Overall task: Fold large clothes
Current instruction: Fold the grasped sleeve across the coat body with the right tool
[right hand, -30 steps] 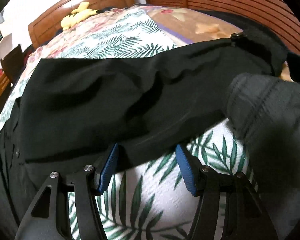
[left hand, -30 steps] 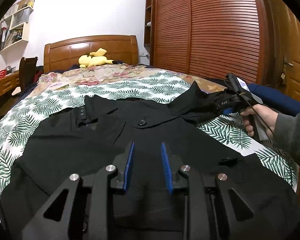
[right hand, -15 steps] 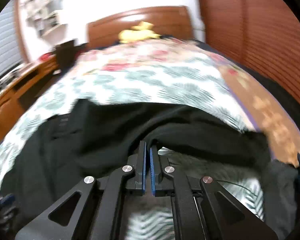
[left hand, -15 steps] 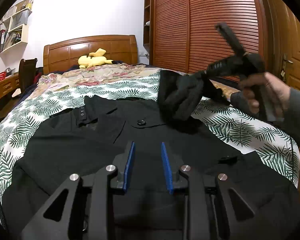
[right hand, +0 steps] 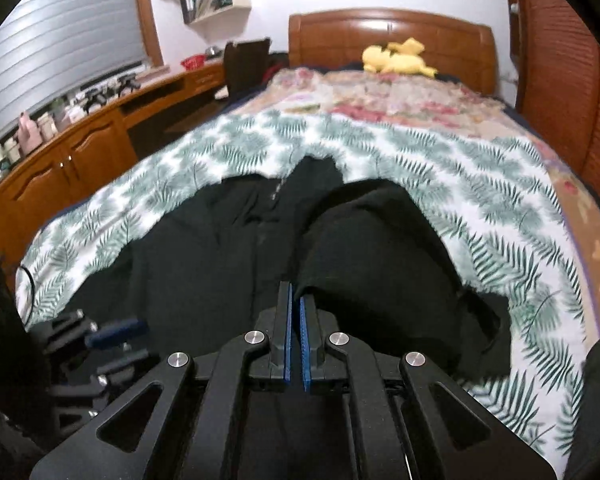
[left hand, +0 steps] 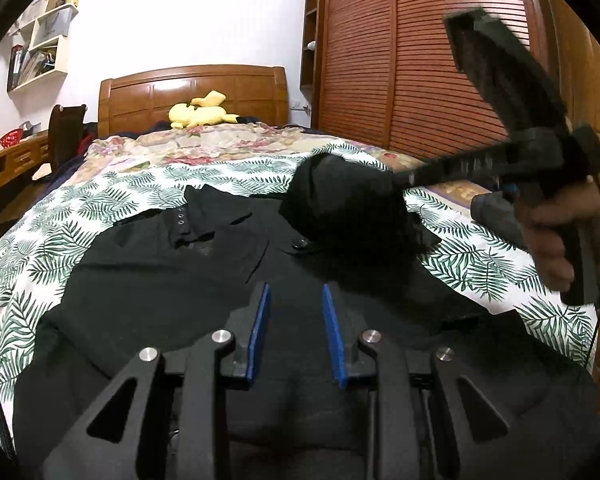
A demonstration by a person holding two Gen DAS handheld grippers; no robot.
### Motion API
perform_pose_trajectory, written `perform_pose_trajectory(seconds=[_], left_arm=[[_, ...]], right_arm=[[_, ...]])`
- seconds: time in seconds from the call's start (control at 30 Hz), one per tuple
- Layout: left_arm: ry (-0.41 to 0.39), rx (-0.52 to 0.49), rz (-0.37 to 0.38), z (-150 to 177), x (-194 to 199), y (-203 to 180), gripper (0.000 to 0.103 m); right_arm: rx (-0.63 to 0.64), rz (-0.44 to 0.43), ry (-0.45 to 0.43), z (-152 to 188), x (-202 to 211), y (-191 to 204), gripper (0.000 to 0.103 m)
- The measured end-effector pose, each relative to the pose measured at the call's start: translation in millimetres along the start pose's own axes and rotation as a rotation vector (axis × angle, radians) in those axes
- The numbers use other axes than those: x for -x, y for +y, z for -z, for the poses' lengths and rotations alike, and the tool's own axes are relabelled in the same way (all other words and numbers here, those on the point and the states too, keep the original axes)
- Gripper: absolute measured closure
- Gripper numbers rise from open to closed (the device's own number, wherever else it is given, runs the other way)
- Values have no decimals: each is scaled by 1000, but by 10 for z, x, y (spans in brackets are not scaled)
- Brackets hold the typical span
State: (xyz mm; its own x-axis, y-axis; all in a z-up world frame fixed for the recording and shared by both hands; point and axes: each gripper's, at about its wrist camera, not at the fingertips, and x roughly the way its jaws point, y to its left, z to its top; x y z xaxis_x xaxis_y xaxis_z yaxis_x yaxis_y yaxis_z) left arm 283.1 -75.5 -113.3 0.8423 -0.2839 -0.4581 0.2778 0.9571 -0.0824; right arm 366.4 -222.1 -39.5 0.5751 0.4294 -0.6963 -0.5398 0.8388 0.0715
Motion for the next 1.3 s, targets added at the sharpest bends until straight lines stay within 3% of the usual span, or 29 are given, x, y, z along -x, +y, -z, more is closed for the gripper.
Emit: perform_pose_trajectory(seconds=[0.13, 0.43, 0.57, 0.6, 0.77, 1.03, 1.2, 1.3], left_arm=[[5, 10, -1, -7, 2, 40, 77], [-5, 14, -8, -22, 62, 106, 77], [-10, 24, -9, -34, 86, 155, 77], [-9, 25, -11, -35, 88, 162, 77], [-9, 35, -10, -38, 116, 203, 77], [-10, 22, -15, -45, 139, 206, 77], [-13, 19, -22, -48, 181, 229, 77], [-10, 15, -30, -32, 225, 257, 77]], right_arm=[[23, 27, 80, 183, -141, 112, 102], [-32, 26, 98, 300, -96, 75, 98], [-36, 58, 33, 202, 156, 1, 50], [-38, 66, 17, 183, 204, -34, 48], [-87, 179, -11, 72, 244, -453, 45], [-247, 346, 136, 409, -320, -1453, 45], [-321, 377, 201, 643, -524, -1800, 44], [-393, 337, 247, 774, -655, -1938, 44]])
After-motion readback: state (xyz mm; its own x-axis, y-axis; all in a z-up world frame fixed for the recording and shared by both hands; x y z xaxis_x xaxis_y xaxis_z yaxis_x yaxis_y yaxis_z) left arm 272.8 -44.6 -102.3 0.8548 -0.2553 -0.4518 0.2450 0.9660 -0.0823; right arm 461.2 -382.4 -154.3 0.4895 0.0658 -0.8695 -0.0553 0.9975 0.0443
